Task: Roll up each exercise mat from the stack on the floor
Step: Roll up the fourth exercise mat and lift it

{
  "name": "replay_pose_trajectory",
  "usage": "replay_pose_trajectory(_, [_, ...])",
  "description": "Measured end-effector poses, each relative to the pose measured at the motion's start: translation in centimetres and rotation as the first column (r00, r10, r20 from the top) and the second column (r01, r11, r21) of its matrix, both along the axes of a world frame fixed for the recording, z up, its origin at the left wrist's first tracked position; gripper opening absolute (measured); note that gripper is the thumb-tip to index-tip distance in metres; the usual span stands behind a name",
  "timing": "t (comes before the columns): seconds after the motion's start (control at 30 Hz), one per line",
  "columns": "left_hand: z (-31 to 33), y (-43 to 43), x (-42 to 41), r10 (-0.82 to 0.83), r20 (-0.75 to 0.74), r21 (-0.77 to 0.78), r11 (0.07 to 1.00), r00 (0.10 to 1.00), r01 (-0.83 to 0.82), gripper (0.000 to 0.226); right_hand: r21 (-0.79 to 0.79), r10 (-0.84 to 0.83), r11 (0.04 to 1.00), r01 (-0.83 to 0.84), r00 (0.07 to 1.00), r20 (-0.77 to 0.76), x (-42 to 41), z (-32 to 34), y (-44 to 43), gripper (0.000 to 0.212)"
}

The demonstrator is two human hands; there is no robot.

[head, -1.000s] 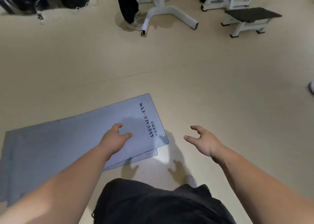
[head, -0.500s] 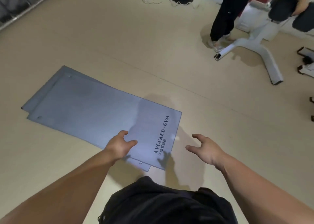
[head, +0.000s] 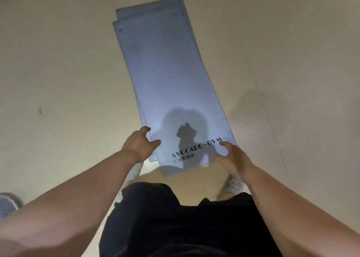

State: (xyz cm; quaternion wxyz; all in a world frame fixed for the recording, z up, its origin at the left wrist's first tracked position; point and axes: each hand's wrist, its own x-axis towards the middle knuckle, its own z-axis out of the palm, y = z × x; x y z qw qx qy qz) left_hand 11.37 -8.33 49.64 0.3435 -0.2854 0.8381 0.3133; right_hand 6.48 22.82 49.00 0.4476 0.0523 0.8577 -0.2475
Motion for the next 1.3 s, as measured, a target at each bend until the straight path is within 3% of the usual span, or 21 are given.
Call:
replay_pose_trajectory(0.13, [-3.3, 6.2, 5.6, -0.11, 0.13, -0.068, 0.991, 0.985, 0.119, 0.071, 0.01, 0.276, 0.961, -0.277, 0.959, 0.06, -2.0, -4.2, 2.1, 0.077])
replay_pose_trajectory(0.3, [-10.8, 9.8, 8.2, 0.062, 0.154, -0.029, 0.998, 0.986, -0.058, 0.071, -0.033, 0.428, 0.904, -0.426, 0.9, 0.084, -1.4, -12.4, 2.2, 0.078])
replay_pose_trajectory(0.57, [-32.6, 11.4, 8.1, 0.088, 0.128, -0.008, 0.996, 0.988, -0.088, 0.068, 0.029, 0.525, 0.849, -0.528, 0.847, 0.083, 0.2, -35.0, 2.3, 0.082])
replay_pose_trajectory(0.73, [-45.9, 12.0, 7.2, -0.045, 0.142, -0.004, 0.999, 0.989, 0.046, 0.066, -0.014, 0.561, 0.828, -0.561, 0.828, 0.017, 1.1, -47.9, 3.2, 0.078])
replay_pose_trajectory(0.87, [-53.9, 12.2, 6.4, -0.049, 0.072, -0.049, 0.997, 0.996, 0.052, 0.066, 0.089, 0.69, 0.724, -0.684, 0.722, -0.056, 0.7, -55.8, 3.2, 0.082])
replay_pose_trajectory(1.07, [-61.4, 12.3, 6.9, -0.075, 0.076, -0.147, 0.985, 0.994, 0.085, 0.059, 0.286, 0.826, 0.562, -0.776, 0.546, -0.139, 0.3, -62.8, 4.3, 0.098])
replay_pose_trajectory(1.3, [-62.8, 15.2, 8.3, -0.13, 0.062, -0.172, 0.975, 0.99, 0.139, 0.065, 0.424, 0.884, 0.442, -0.79, 0.464, -0.057, 2.1, -63.7, 8.9, 0.123])
